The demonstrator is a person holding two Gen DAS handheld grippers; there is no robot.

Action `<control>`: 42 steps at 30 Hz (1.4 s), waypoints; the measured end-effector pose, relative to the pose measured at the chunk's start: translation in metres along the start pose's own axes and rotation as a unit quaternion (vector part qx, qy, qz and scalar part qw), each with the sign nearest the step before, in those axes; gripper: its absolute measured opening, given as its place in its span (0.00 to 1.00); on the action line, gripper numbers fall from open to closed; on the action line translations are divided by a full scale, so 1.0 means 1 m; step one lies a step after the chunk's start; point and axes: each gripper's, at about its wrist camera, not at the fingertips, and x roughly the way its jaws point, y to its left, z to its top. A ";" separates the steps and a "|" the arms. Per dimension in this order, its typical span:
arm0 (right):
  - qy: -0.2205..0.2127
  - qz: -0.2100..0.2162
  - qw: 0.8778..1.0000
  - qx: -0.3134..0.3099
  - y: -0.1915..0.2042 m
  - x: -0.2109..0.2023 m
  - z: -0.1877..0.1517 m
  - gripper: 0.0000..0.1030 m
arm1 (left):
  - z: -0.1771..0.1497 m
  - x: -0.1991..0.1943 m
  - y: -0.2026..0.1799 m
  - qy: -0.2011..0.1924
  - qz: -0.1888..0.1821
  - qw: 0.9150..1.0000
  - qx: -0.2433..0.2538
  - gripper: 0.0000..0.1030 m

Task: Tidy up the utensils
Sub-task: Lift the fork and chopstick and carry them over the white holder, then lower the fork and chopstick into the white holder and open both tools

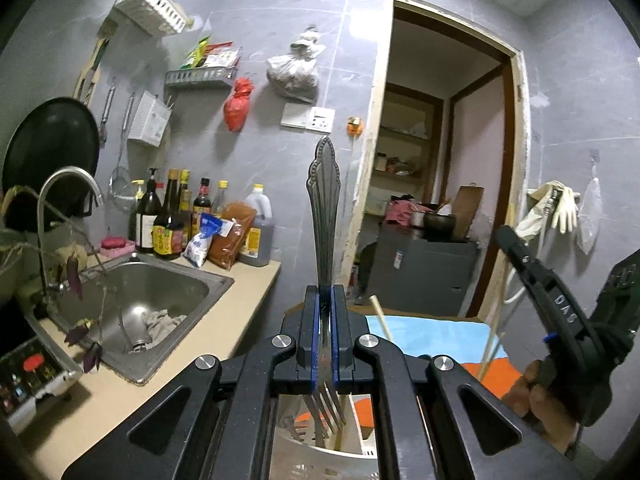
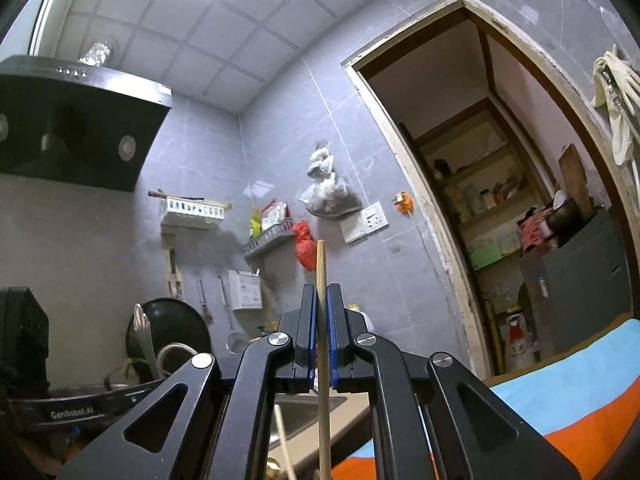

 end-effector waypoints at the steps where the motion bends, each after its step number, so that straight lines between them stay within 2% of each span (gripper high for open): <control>1: -0.002 -0.004 1.000 -0.005 0.000 0.000 -0.001 0.03 | -0.003 0.001 0.000 0.000 0.001 1.000 -0.003 0.03; 14: 0.005 -0.014 0.999 -0.032 0.001 0.001 -0.012 0.03 | -0.026 0.008 -0.027 -0.022 0.047 0.999 0.008 0.03; 23: 0.021 -0.007 0.999 -0.041 0.004 0.005 -0.020 0.03 | -0.037 0.016 -0.021 -0.013 0.072 0.997 -0.010 0.03; 35: 0.035 -0.006 0.999 -0.039 0.002 0.008 -0.025 0.03 | -0.049 0.022 -0.024 0.012 0.052 0.998 -0.015 0.04; 42: 0.043 -0.007 0.998 -0.038 0.002 0.008 -0.027 0.04 | -0.051 0.022 -0.018 0.025 0.034 0.998 -0.036 0.05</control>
